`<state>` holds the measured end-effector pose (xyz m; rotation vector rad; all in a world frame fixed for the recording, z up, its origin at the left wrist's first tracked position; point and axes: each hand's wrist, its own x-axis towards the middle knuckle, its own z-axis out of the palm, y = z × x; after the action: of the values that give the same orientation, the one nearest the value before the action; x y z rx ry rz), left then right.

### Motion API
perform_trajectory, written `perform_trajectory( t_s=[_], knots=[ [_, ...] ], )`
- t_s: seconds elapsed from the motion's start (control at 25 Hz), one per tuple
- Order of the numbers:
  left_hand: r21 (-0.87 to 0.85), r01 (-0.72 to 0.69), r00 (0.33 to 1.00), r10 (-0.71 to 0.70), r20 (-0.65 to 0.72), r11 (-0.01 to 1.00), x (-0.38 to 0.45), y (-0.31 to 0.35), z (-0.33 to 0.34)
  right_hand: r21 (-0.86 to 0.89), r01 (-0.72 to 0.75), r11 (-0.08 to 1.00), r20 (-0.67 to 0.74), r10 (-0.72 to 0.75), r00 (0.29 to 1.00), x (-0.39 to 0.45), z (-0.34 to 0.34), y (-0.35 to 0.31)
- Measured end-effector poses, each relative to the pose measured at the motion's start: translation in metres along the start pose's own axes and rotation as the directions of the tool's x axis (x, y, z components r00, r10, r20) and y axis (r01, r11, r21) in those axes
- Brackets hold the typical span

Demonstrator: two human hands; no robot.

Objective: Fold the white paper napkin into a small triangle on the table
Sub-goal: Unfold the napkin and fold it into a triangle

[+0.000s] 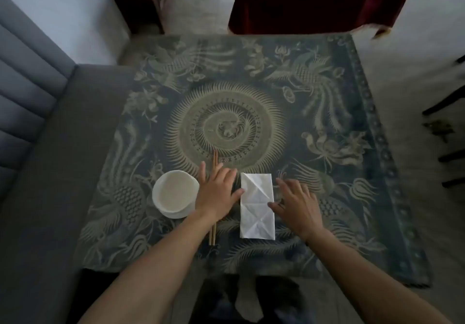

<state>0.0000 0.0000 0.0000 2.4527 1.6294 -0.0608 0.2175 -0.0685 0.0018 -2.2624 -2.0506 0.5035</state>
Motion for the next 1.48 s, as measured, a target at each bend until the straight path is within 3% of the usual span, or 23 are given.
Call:
perform_trajectory(
  t_s=[0.16,0.4,0.56,0.68,0.8,0.92,1.12,1.2,1.28,1.36,1.48],
  knots=[
    [-0.092,0.066,0.998,-0.065,0.012,0.994,0.034,0.007,0.007,0.011,-0.007,1.000,0.085,0.006,0.996,0.014,0.026,-0.013],
    [-0.301,0.293,0.954,-0.300,0.024,0.908,0.053,0.015,0.026,0.043,0.000,0.999,0.057,-0.002,0.998,0.017,0.039,-0.009],
    [-0.399,0.373,0.926,-0.361,0.107,0.838,0.057,0.018,0.024,0.070,-0.009,0.997,0.066,0.005,0.998,0.017,0.039,-0.006],
    [-0.562,0.385,0.922,-0.336,0.195,0.732,0.050,0.022,0.016,0.114,-0.021,0.993,0.018,0.019,1.000,0.016,0.035,-0.009],
    [-0.760,0.416,0.904,-0.316,0.287,0.499,0.038,0.032,0.004,0.182,-0.047,0.982,-0.043,0.056,0.997,0.017,0.025,-0.022],
    [-0.856,0.426,0.895,-0.279,0.350,0.294,0.029,0.042,-0.007,0.309,-0.114,0.944,0.019,0.114,0.993,0.018,0.018,-0.036],
    [-0.913,0.321,0.946,-0.047,0.320,0.251,0.030,0.041,-0.014,0.548,-0.188,0.815,0.023,0.210,0.978,0.022,0.015,-0.033],
    [-0.893,0.317,0.948,-0.121,0.294,0.319,0.037,0.032,-0.012,0.646,-0.277,0.711,0.063,0.313,0.948,0.025,0.011,-0.023],
    [-0.767,0.259,0.966,-0.146,0.215,0.587,0.049,0.021,-0.006,0.750,-0.348,0.562,0.148,0.370,0.917,0.030,0.004,-0.011],
    [-0.568,0.147,0.971,-0.009,0.239,0.809,0.064,0.015,-0.002,0.836,-0.406,0.371,0.268,0.369,0.890,0.034,-0.006,0.000],
    [-0.423,0.029,0.901,0.159,0.403,0.905,0.081,0.027,-0.002,0.841,-0.518,0.154,0.450,0.331,0.829,0.035,-0.023,0.017]
  ],
)
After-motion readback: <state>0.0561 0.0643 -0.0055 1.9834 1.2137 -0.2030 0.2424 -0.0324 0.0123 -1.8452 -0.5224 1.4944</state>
